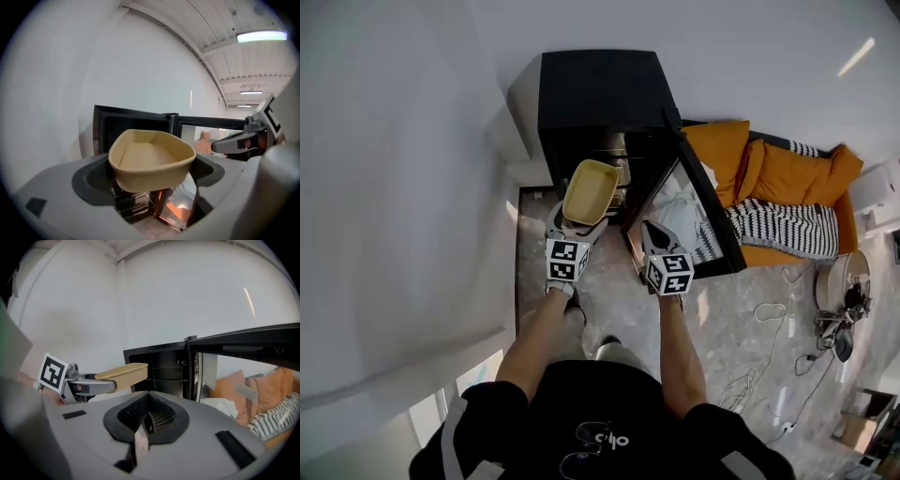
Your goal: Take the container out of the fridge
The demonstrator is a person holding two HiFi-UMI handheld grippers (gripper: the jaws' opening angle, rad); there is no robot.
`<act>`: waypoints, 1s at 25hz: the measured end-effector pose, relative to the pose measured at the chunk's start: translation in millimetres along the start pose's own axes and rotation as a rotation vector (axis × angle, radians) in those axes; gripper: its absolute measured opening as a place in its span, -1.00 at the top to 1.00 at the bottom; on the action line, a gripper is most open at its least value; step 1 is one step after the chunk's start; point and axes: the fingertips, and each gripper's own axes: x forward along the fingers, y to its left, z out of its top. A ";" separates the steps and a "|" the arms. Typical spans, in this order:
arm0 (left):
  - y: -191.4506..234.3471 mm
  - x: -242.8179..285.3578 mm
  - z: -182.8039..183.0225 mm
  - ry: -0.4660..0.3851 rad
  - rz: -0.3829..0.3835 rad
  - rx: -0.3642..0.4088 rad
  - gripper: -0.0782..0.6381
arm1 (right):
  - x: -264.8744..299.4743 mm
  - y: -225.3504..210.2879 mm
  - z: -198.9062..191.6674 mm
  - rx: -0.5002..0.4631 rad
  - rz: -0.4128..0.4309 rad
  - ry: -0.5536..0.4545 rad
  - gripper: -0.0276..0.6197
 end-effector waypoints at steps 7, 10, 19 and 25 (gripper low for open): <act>-39.6 -88.2 5.0 -0.018 0.056 -0.024 -0.59 | -72.2 27.9 -11.1 0.004 0.060 -0.013 0.89; -55.3 -125.3 13.9 -0.026 0.080 -0.024 -0.59 | -101.6 38.6 -9.8 0.005 0.081 -0.017 0.89; -87.3 -230.7 37.2 -0.069 0.124 -0.028 -0.59 | -166.3 85.1 5.1 -0.011 0.143 -0.069 0.89; -95.3 -276.2 45.3 -0.096 0.127 -0.060 -0.59 | -192.8 105.5 7.6 -0.040 0.167 -0.077 0.89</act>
